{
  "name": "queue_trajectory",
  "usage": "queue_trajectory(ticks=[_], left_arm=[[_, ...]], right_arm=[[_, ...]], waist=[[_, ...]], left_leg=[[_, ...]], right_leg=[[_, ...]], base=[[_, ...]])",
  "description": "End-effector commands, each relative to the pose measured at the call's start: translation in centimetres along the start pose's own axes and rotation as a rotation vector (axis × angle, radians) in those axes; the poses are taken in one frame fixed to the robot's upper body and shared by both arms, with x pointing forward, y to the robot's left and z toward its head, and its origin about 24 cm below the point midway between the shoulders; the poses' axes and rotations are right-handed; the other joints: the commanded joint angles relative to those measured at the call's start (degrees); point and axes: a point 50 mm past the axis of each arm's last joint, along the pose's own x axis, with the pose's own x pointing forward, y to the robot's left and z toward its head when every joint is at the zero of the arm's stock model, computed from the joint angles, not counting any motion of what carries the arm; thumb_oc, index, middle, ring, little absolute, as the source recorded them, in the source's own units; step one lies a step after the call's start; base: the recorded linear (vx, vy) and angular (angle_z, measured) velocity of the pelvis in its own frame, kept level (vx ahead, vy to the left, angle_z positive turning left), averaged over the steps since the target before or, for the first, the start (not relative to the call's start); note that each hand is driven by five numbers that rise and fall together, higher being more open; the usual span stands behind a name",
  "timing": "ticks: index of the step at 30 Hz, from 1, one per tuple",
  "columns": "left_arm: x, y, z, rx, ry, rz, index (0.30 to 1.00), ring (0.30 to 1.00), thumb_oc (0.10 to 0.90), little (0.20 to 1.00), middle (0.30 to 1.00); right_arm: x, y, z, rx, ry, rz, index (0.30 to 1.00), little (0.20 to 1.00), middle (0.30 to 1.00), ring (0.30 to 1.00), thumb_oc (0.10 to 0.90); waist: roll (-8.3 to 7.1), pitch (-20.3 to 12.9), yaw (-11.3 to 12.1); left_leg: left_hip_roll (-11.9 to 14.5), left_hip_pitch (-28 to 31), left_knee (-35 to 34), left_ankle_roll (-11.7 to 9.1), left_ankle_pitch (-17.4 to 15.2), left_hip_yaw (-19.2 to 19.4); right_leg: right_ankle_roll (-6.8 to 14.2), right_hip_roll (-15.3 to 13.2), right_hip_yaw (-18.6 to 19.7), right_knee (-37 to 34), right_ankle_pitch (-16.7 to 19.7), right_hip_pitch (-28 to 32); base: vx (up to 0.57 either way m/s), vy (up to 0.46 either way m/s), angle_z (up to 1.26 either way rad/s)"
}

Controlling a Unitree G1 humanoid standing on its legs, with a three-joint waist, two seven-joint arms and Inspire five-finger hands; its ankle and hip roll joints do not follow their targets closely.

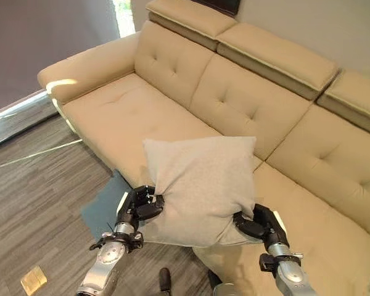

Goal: Pick up all the scattered cushions and arrange them neatly on the sofa.

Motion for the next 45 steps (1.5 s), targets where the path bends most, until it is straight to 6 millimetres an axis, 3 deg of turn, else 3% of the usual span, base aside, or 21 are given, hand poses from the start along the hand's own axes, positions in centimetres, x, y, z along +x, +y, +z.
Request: queue_trajectory(ticks=[1,2,3,4,5,6,7,9,10,11,14,15,20,25,30,39,41,42,43,44,45], left_arm=[[0.3,-5.6,5.8,-0.087,-0.334,-0.250,0.300,0.300,0.400,0.300,0.300],[0.3,-5.6,5.8,-0.088,-0.334,-0.250,0.300,0.300,0.400,0.300,0.300],[0.2,-5.5,5.6,-0.096,-0.331,-0.247,0.300,0.300,0.400,0.300,0.300],[0.1,-5.4,5.7,-0.099,-0.334,-0.238,0.300,0.300,0.400,0.300,0.300],[0.1,-5.4,5.7,-0.099,-0.334,-0.238,0.300,0.300,0.400,0.300,0.300],[0.1,-4.9,5.9,-0.116,-0.345,-0.221,0.300,0.300,0.400,0.300,0.300],[0.1,-4.9,5.9,-0.117,-0.345,-0.222,0.300,0.300,0.400,0.300,0.300],[-0.1,-5.4,5.3,-0.130,-0.318,-0.236,0.300,0.300,0.400,0.300,0.300],[-0.1,-5.4,5.3,-0.130,-0.318,-0.236,0.300,0.300,0.400,0.300,0.300],[0.0,-6.0,5.3,-0.143,-0.319,-0.261,0.300,0.300,0.400,0.300,0.300],[0.0,-6.2,5.3,-0.155,-0.318,-0.266,0.300,0.300,0.400,0.300,0.300],[0.2,-6.5,5.3,-0.162,-0.320,-0.264,0.300,0.300,0.400,0.300,0.300],[0.2,-6.7,5.7,-0.163,-0.331,-0.269,0.300,0.300,0.400,0.300,0.300],[0.5,-7.2,6.8,-0.154,-0.377,-0.282,0.300,0.300,0.400,0.300,0.300],[0.3,-7.3,6.4,-0.141,-0.362,-0.291,0.300,0.300,0.400,0.300,0.300],[0.0,-5.3,5.5,-0.115,-0.327,-0.229,0.300,0.300,0.400,0.300,0.300],[-0.1,-4.6,5.6,-0.112,-0.334,-0.202,0.300,0.300,0.400,0.300,0.300],[-0.1,-4.0,5.9,-0.106,-0.349,-0.179,0.300,0.300,0.400,0.300,0.300],[-0.1,-4.0,5.9,-0.106,-0.349,-0.179,0.300,0.300,0.400,0.300,0.300],[0.2,-3.8,6.5,-0.099,-0.374,-0.169,0.300,0.300,0.400,0.300,0.300],[0.3,-3.9,6.7,-0.097,-0.381,-0.166,0.300,0.300,0.400,0.300,0.300]], right_arm=[[2.2,1.8,8.7,0.035,-0.417,0.109,0.300,0.300,0.300,0.300,0.400],[2.2,1.8,8.7,0.035,-0.417,0.109,0.300,0.300,0.300,0.300,0.400],[2.2,1.9,8.6,0.037,-0.411,0.116,0.300,0.300,0.300,0.300,0.400],[2.3,2.0,8.6,0.036,-0.410,0.119,0.300,0.300,0.300,0.300,0.400],[2.3,2.0,8.6,0.036,-0.410,0.119,0.300,0.300,0.300,0.300,0.400],[2.3,2.0,8.4,0.031,-0.405,0.110,0.300,0.300,0.300,0.300,0.400],[2.3,1.9,8.4,0.030,-0.405,0.109,0.300,0.300,0.300,0.300,0.400],[2.1,1.8,8.0,0.028,-0.392,0.106,0.300,0.300,0.300,0.300,0.400],[2.1,1.8,8.0,0.028,-0.392,0.106,0.300,0.300,0.300,0.300,0.400],[1.8,0.8,8.0,0.028,-0.397,0.066,0.300,0.300,0.300,0.300,0.400],[1.6,0.2,7.9,0.019,-0.394,0.054,0.300,0.300,0.300,0.300,0.400],[1.6,0.1,7.7,0.021,-0.382,0.054,0.300,0.300,0.300,0.300,0.400],[1.6,-0.3,7.4,0.014,-0.366,0.049,0.300,0.300,0.300,0.300,0.400],[1.7,-0.4,7.6,-0.003,-0.371,0.038,0.300,0.300,0.300,0.300,0.400],[1.4,-0.6,7.2,-0.014,-0.358,0.037,0.300,0.300,0.300,0.300,0.400],[1.8,1.1,7.3,-0.022,-0.353,0.098,0.300,0.300,0.300,0.300,0.400],[2.0,1.4,7.8,-0.033,-0.375,0.106,0.300,0.300,0.300,0.300,0.400],[2.4,1.8,8.6,-0.041,-0.403,0.110,0.300,0.300,0.300,0.300,0.400],[2.4,1.8,8.6,-0.041,-0.403,0.110,0.300,0.300,0.300,0.300,0.400],[2.6,1.8,9.2,-0.042,-0.431,0.099,0.300,0.300,0.300,0.300,0.400],[2.7,1.8,9.4,-0.052,-0.439,0.092,0.300,0.300,0.300,0.300,0.400]], waist=[[1.25,-2.84,1.03],[1.27,-2.80,0.99],[1.41,-3.14,1.49],[1.47,-3.22,1.93],[1.53,-3.24,1.85],[2.03,-3.14,2.56],[1.82,-2.99,2.44],[1.02,-3.24,1.22],[1.01,-3.30,1.24],[0.98,-3.66,1.07],[0.86,-3.88,0.68],[1.09,-3.29,0.92],[0.24,-4.01,1.24],[0.56,-3.31,2.46],[1.61,-4.81,1.84],[1.62,-4.60,3.31],[1.81,-4.04,4.05],[2.04,-3.51,5.08],[2.04,-3.54,5.07],[2.00,-3.17,5.19],[1.95,-3.01,4.89]], left_leg=[[2.93,2.42,3.21,-1.77,-9.18,-1.18],[2.94,2.52,3.12,-1.77,-9.17,-1.23],[2.53,4.10,1.74,-1.84,-9.60,0.18],[2.39,4.63,1.43,-1.89,-9.89,0.81],[2.44,4.64,1.38,-1.91,-9.90,0.72],[2.99,5.40,1.67,-2.06,-11.35,1.12],[2.81,4.71,2.13,-1.87,-10.66,1.57],[2.15,4.89,4.14,-1.64,-12.09,1.62],[2.14,4.82,4.15,-1.64,-12.08,1.63],[1.95,4.42,8.64,-2.58,-14.42,2.93],[2.50,3.37,13.06,-3.61,-14.90,2.93],[3.07,1.39,17.35,-5.26,-12.88,1.18],[3.94,-1.76,13.16,-5.81,-11.87,-2.63],[5.32,-5.08,4.04,-6.94,-5.07,-9.97],[5.28,-1.68,2.12,-6.44,-5.55,-8.84],[3.85,1.40,1.18,-3.10,-7.87,-1.21],[3.88,1.28,0.51,-2.88,-7.82,0.16],[4.39,0.59,0.00,-2.98,-7.60,1.47],[4.39,0.56,0.00,-2.98,-7.60,1.46],[4.56,-0.36,0.00,-3.12,-7.14,1.83],[4.48,-0.78,0.00,-3.12,-6.90,1.72]], right_leg=[[-0.53,2.11,-10.06,6.40,-3.44,0.19],[-0.53,2.12,-10.11,6.39,-3.47,0.27],[-1.42,2.13,-17.04,4.00,-3.28,-0.63],[-1.95,1.76,-21.21,2.77,-2.73,-1.52],[-1.96,1.81,-21.32,2.68,-2.72,-1.46],[-1.83,0.40,-27.89,1.52,-3.83,-2.27],[-2.27,0.09,-28.55,1.23,-2.80,-2.52],[-2.87,2.98,-22.29,-0.91,-2.60,-1.48],[-2.87,2.98,-22.27,-0.92,-2.58,-1.54],[-3.55,2.51,-23.38,-3.97,-2.19,1.62],[-4.11,2.54,-23.32,-5.56,-2.09,3.48],[-4.75,3.39,-22.33,-7.14,-2.65,5.43],[-4.36,2.98,-20.53,-9.58,-2.53,7.01],[-3.99,4.15,-17.28,-11.26,-3.39,9.46],[-3.79,3.55,-15.29,-10.64,-4.36,11.29],[-0.83,0.48,-10.37,-6.92,-2.77,7.65],[0.08,-0.10,-12.52,-5.49,-1.74,5.50],[0.52,-0.99,-17.47,-4.32,-0.89,3.09],[0.51,-1.00,-17.47,-4.31,-0.90,3.06],[0.46,-1.36,-20.50,-5.33,-0.52,2.32],[0.23,-1.11,-19.74,-6.15,-0.36,2.22]], base=[[0.05,0.092,-0.99],[0.10,0.048,-1.05],[0.12,0.019,-0.90],[0.12,0.018,-0.83],[0.18,-0.075,-0.86],[0.06,-0.077,-0.83],[0.12,-0.112,-0.69],[0.06,-0.059,-0.15],[0.18,-0.121,0.11],[0.13,-0.102,0.11],[0.11,-0.082,0.08],[0.04,-0.037,-0.07],[0.10,0.030,-0.13],[0.14,0.072,-0.28],[0.18,0.158,-0.48],[0.07,0.141,-0.44],[-0.03,0.036,-0.38],[-0.07,0.003,-0.41],[-0.05,-0.058,-0.80],[0.00,-0.047,-0.85],[0.00,-0.071,-0.68]])
